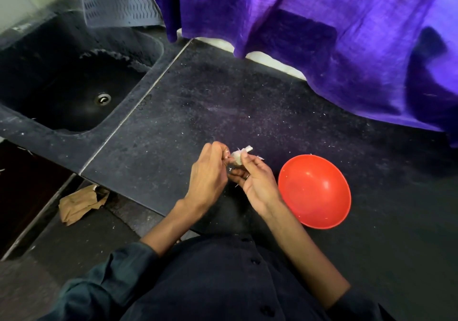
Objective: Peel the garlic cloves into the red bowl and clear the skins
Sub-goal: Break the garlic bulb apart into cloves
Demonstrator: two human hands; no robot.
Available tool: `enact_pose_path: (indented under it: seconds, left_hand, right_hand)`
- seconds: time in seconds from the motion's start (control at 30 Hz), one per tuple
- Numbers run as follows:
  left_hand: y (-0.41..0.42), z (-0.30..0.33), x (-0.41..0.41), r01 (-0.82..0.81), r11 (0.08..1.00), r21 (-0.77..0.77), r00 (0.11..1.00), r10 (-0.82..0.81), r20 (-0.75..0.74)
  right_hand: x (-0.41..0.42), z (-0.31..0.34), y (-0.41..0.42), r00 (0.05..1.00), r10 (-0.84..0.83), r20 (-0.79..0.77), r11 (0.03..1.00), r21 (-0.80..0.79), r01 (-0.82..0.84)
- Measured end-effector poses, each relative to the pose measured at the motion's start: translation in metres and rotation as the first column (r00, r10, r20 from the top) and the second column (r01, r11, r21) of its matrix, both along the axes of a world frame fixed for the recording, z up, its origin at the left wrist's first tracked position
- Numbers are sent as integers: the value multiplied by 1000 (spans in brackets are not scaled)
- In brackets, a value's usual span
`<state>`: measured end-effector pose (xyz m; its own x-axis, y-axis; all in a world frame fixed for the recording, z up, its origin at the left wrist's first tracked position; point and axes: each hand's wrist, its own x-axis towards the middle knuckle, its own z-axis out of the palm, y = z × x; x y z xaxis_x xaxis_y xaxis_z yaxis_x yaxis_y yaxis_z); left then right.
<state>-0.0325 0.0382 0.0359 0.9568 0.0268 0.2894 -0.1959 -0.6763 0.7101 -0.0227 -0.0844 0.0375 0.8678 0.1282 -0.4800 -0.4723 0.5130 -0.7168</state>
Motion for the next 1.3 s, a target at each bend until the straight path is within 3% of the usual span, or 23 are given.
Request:
enact_pose_path:
  seconds: [0.1,0.27,0.43,0.67,0.77,1.03,1.3]
  left_hand:
    - [0,-1,0,9,1000,12,1000,-9,20]
    - [5,0,5,2,977,-214,1000,0,10]
    - [7,-6,6,25,952,-304,999,-36,-32]
    - [5,1,12,-61,790,-610,957,-128,-262]
    - [6,4,14,-101,734,-671,950,-131,-285]
    - [7,5,15,-208,774,-598,958,37,-285]
    - [5,4,12,-104,980,-167,993,94,-67]
  right_hand:
    - [4,2,-6,998,-36,-53,995,89,40]
    - [4,3,-10,1000,-25,-8,991,133,26]
    - [3,0,-12,998,2,64,999,32,-4]
    - [2,0,-15,990,30,135,992,-124,-13]
    - [1,0,-14,987,62,147,988,-146,-40]
    - [-1,2,-8,973,105,207,964,-262,-48]
    - [-2,2,-5,975,63,214,942,-334,13]
